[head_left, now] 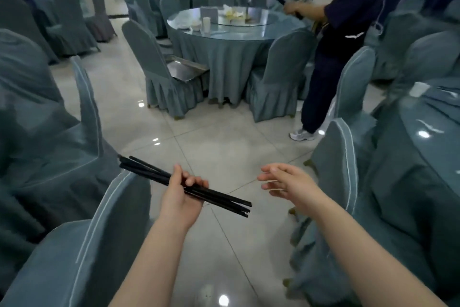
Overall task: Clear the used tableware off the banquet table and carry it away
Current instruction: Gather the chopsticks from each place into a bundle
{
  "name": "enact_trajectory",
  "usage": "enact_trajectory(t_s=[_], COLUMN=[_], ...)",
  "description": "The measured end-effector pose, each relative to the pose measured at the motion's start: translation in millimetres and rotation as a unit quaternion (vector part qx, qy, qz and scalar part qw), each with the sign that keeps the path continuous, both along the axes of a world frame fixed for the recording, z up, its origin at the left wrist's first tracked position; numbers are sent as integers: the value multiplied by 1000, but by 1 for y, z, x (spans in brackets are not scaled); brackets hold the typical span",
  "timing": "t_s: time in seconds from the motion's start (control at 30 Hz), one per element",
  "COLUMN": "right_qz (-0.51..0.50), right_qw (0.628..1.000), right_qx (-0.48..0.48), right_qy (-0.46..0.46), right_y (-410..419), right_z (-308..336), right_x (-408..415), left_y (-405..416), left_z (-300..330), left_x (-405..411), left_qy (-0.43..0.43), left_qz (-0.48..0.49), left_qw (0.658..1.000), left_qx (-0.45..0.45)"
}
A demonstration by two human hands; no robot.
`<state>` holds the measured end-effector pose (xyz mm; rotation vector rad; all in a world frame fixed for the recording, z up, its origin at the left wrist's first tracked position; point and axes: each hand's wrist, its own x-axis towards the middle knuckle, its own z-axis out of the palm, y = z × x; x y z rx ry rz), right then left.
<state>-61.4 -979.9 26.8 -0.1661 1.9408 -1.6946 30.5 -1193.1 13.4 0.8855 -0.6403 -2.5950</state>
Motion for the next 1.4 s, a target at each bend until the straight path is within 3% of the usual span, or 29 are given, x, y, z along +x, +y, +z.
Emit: enact_trajectory(t_s=[0.23, 0.53, 0.83, 1.2, 1.4], right_qz=[-197, -388, -508, -613, -660], right_qw=[980, 918, 859, 787, 742], right_qx=[-10, -37, -29, 38, 105], right_qy=[29, 65, 64, 56, 54], right_y=[9, 91, 168, 247, 287], right_z=[20, 24, 18, 5, -13], right_x=[-135, -274, -447, -609, -667], left_y=[-26, 49, 146, 249, 300], left_z=[11, 30, 61, 60, 54], left_x=[-203, -417, -607, -829, -927], left_qy=[21, 29, 27, 52, 37], left_qz=[-161, -334, -524, -662, -703], left_qw=[987, 942, 851, 744, 704], left_qx=[4, 25, 20, 78, 94])
